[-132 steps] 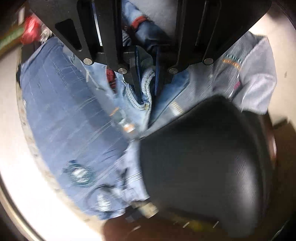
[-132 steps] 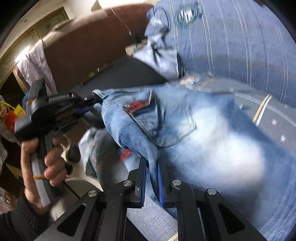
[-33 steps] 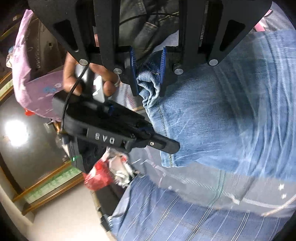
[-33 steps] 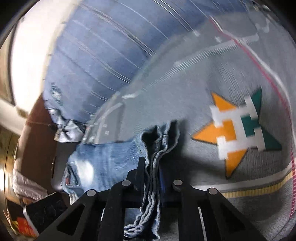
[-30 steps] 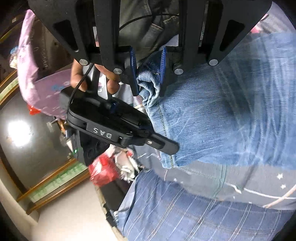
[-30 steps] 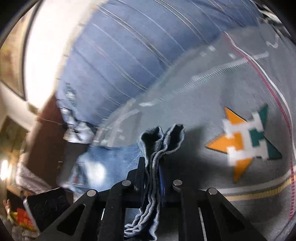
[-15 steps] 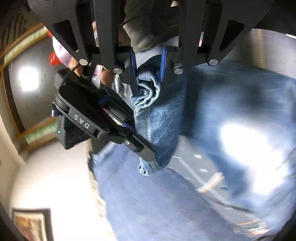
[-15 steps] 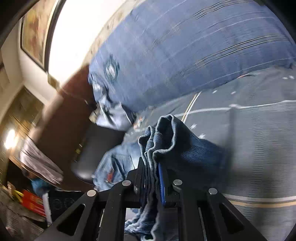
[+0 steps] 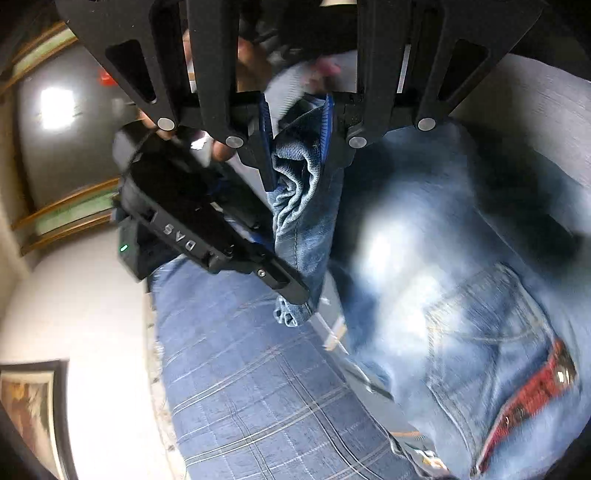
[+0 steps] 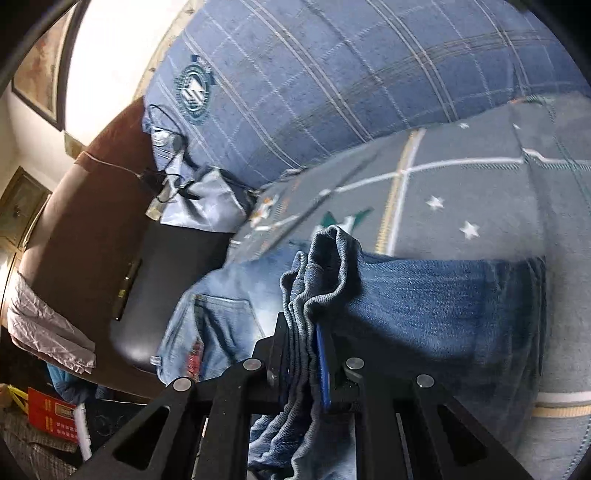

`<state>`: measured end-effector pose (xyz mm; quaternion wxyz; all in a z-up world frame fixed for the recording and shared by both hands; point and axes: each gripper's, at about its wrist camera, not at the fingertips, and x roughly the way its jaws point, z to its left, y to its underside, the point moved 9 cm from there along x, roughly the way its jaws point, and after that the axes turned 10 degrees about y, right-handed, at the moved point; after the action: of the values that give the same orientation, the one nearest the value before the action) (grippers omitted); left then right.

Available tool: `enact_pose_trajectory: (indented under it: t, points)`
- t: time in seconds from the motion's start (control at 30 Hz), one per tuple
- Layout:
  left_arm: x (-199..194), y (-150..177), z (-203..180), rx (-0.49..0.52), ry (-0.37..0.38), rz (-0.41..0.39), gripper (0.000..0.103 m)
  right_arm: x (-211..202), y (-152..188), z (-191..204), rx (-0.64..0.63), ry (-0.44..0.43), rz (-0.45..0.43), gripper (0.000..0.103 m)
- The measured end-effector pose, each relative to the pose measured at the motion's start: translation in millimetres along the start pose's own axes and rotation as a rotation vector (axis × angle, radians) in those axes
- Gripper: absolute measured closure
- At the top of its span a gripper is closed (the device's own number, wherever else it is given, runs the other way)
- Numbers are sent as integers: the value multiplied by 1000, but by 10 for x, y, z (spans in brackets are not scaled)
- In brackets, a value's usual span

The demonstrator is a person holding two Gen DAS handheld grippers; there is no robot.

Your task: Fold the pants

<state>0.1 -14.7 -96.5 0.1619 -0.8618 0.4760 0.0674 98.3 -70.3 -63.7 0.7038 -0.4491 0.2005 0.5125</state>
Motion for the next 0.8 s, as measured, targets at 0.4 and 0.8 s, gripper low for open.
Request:
enact_pose_trajectory:
  t: [0.4, 0.8]
  points:
    - [-213, -52, 259, -69, -129, -115, 49, -147, 63, 138, 11, -253, 67, 53]
    - [303, 138, 163, 56, -217, 7, 49, -44, -53, -695, 71, -4, 51, 83]
